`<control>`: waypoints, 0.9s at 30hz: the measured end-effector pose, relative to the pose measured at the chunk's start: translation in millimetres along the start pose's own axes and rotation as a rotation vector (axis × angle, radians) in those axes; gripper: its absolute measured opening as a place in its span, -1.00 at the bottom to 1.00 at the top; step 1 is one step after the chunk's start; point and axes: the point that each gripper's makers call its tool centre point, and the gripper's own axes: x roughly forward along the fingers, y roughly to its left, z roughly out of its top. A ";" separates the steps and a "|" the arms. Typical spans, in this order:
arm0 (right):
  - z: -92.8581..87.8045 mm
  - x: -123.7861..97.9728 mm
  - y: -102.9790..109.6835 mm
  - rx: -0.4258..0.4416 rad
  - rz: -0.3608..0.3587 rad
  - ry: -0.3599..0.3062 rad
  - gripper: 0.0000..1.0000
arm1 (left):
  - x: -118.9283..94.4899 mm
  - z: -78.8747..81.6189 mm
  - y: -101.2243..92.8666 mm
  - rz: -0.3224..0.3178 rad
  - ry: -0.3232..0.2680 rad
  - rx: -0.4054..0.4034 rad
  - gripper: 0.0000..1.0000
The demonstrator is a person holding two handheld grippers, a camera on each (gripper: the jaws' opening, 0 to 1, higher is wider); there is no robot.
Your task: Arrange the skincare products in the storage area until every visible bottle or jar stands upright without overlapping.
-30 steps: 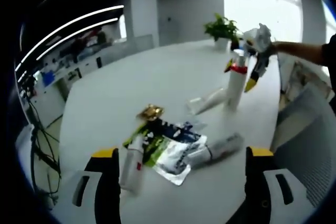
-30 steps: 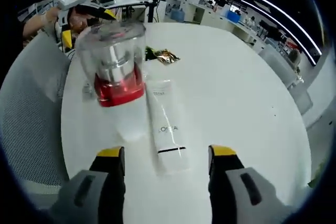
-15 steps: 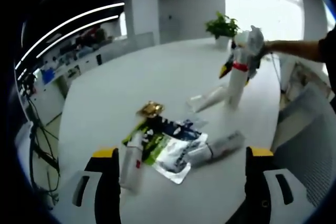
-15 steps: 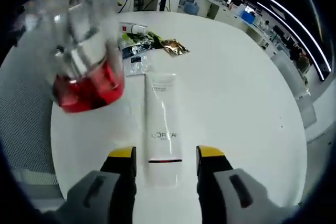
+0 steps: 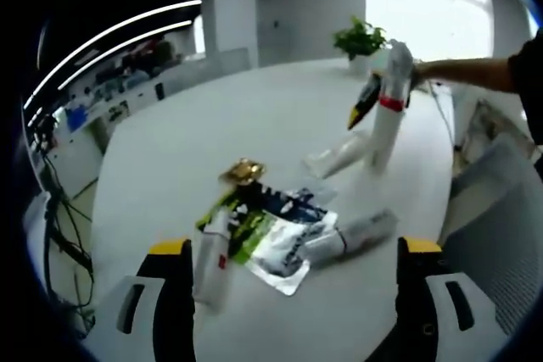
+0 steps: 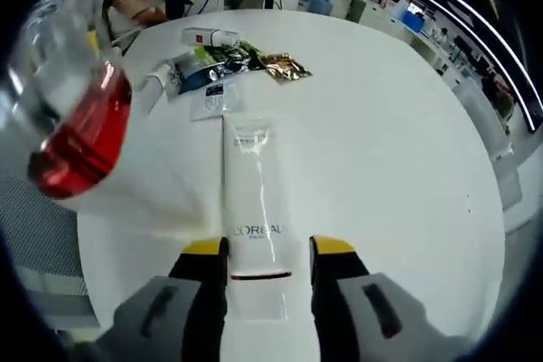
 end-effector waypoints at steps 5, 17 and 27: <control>-0.4 4.2 -1.2 -0.015 0.015 0.004 -0.34 | -0.5 -0.5 1.1 0.000 -0.001 -0.008 0.94; -2.7 8.4 -1.5 -0.006 0.036 -0.006 -0.39 | 0.8 -0.3 0.3 -0.004 0.004 -0.012 0.94; 0.6 5.3 -6.5 0.028 0.010 -0.051 -0.48 | 4.0 9.9 -6.6 -0.035 -0.015 0.002 0.94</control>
